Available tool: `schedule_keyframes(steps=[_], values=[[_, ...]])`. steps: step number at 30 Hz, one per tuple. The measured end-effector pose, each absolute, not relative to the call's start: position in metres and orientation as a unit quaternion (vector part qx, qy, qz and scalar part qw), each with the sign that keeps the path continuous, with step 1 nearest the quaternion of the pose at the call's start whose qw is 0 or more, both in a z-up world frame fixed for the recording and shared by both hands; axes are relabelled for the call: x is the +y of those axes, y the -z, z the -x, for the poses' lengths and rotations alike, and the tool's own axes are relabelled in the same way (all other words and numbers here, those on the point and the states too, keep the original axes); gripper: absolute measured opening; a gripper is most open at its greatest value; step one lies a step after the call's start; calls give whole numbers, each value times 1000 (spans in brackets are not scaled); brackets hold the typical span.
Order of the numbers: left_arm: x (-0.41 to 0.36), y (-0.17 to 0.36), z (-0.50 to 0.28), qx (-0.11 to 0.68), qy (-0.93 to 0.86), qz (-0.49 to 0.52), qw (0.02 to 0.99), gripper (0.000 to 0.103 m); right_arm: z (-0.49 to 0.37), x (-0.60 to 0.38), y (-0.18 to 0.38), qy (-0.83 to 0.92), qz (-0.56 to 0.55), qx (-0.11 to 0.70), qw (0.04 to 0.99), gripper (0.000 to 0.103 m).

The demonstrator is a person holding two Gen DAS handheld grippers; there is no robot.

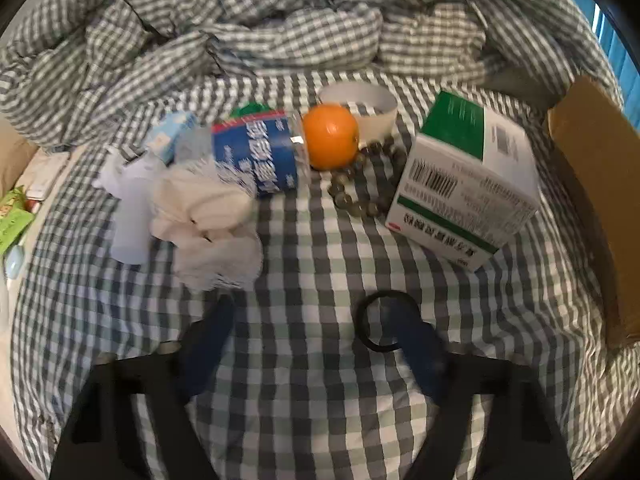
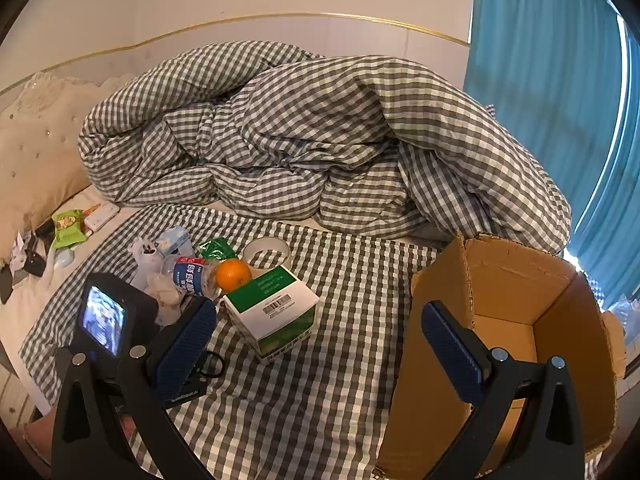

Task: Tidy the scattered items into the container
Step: 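Move the right gripper over the green-and-white medicine box and grasp it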

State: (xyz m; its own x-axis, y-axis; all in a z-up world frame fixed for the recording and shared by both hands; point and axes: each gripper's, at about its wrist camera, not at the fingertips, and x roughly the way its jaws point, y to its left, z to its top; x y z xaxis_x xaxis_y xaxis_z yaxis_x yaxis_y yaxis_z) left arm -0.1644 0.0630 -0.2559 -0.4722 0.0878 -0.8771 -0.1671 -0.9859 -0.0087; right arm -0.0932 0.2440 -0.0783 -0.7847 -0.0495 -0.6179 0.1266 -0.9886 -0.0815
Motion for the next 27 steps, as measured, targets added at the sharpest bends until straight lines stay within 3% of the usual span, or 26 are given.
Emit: schedule_keyframes(steps=[7, 12, 16, 18, 27], values=[[67, 266, 165, 32, -853, 511, 97, 62, 101, 244, 80, 942, -329, 52, 48, 103], [74, 269, 163, 37, -855, 509, 93, 49, 108, 236, 77, 943, -323, 59, 52, 103], [74, 269, 165, 26, -856, 508, 97, 15, 111, 231, 78, 944, -321, 60, 56, 103], [73, 267, 163, 19, -856, 507, 103, 7, 113, 229, 79, 943, -321, 62, 57, 103], [52, 232, 145, 3, -876, 470, 107, 2, 137, 215, 93, 936, -334, 79, 85, 103]])
